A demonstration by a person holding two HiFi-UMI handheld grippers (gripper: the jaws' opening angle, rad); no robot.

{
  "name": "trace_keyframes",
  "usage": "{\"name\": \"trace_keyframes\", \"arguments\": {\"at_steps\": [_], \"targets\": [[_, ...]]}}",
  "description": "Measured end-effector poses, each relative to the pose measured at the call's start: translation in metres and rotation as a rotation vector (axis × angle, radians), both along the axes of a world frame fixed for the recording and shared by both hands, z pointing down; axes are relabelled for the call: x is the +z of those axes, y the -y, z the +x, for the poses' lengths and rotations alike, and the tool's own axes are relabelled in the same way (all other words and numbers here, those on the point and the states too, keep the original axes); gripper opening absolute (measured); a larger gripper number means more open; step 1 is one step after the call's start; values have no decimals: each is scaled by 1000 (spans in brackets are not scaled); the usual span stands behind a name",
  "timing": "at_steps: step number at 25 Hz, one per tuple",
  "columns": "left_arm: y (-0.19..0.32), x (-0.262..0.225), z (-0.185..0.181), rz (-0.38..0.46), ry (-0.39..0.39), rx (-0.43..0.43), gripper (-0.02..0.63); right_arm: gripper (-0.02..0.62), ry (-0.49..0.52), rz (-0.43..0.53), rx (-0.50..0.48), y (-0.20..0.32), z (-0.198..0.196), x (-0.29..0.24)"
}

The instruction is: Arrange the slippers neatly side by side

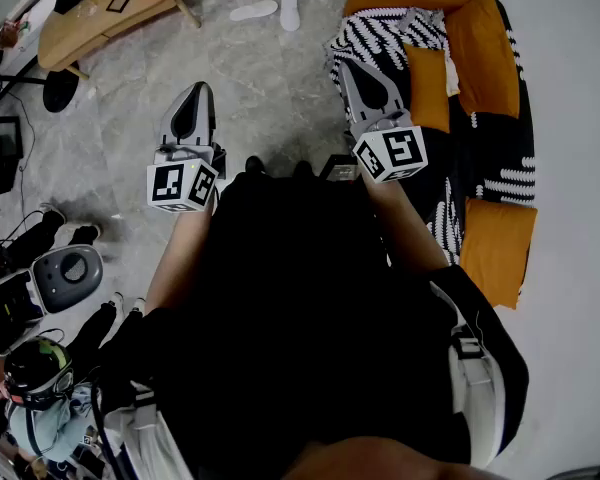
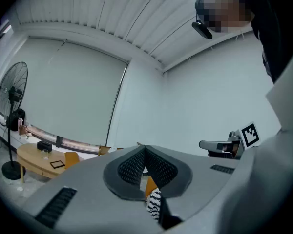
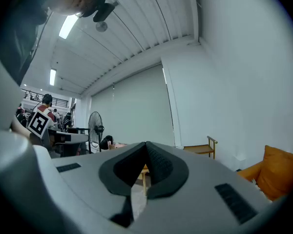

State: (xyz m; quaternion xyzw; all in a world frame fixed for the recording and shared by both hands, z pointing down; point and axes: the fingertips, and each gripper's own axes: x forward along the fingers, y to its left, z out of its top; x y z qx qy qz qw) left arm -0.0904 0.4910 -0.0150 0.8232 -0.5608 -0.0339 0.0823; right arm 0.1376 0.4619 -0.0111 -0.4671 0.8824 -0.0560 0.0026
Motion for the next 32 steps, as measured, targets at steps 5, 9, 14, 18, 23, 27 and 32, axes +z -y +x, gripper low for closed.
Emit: {"name": "trace_keyframes", "arguments": {"at_steps": [5, 9, 14, 18, 23, 27, 32], "targets": [[-4, -2, 16, 16, -8, -30, 14, 31, 9, -4, -7, -12, 26, 5], [-7, 0, 27, 11, -5, -45, 14, 31, 34, -21, -21, -17, 39, 13], [-9, -1, 41, 11, 6, -30, 14, 31, 37, -19, -40, -17, 45, 14], [-17, -4, 59, 20, -11, 48, 14, 32, 42, -47, -109, -19, 42, 17], [-17, -2, 63, 6, -12, 63, 14, 31, 60, -55, -130, -18, 45, 17], [-22, 1, 75, 2, -18, 96, 14, 31, 60, -50, -140, -23, 53, 19], [-21, 1, 86, -7, -26, 138, 14, 31, 77, -49, -155, -25, 56, 21]]}}
